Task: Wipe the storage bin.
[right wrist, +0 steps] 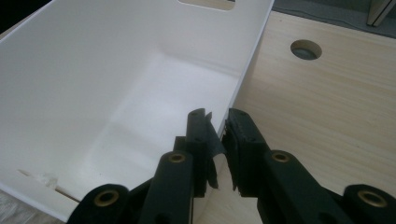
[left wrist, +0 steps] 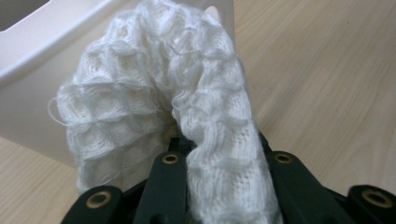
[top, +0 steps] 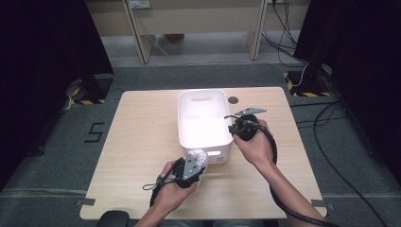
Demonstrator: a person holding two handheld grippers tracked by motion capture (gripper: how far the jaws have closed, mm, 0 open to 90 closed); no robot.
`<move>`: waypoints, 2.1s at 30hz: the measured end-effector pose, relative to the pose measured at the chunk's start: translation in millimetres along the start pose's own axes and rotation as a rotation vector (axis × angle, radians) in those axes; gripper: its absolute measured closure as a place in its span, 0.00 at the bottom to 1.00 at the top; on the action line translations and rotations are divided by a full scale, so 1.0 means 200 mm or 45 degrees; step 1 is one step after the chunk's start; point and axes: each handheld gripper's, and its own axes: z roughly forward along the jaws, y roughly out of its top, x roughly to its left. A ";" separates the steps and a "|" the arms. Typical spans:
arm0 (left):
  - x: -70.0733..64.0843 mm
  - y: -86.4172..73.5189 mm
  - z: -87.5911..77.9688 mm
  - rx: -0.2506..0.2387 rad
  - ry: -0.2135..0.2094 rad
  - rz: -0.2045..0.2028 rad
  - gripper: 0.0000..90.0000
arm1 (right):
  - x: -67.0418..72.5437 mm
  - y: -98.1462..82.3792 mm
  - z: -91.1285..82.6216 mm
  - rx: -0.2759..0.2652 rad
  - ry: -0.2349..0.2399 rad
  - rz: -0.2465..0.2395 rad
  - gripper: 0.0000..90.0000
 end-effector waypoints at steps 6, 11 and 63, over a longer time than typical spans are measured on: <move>0.00 0.02 -0.02 -0.017 0.003 0.008 0.84 | 0.00 0.00 0.00 0.001 0.001 0.000 0.89; -0.01 0.05 -0.05 -0.052 0.008 0.017 0.84 | 0.00 0.00 0.00 0.001 0.001 0.000 0.89; -0.05 0.07 0.13 0.016 -0.039 0.074 0.84 | 0.00 0.00 0.00 0.002 0.003 0.000 0.89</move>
